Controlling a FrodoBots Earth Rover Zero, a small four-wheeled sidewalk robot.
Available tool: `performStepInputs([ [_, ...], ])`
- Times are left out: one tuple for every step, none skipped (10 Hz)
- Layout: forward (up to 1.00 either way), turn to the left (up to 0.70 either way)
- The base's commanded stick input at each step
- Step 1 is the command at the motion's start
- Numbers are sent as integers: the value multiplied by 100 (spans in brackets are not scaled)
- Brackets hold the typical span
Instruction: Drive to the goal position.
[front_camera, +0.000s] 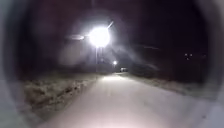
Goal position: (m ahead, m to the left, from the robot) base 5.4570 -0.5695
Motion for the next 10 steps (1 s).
performStepInputs([
  [70, 2],
  [70, 14],
  [70, 14],
  [70, 14],
  [70, 14],
  [70, 0],
  [70, 0],
  [70, 0],
  [70, 0],
  [70, 0],
])
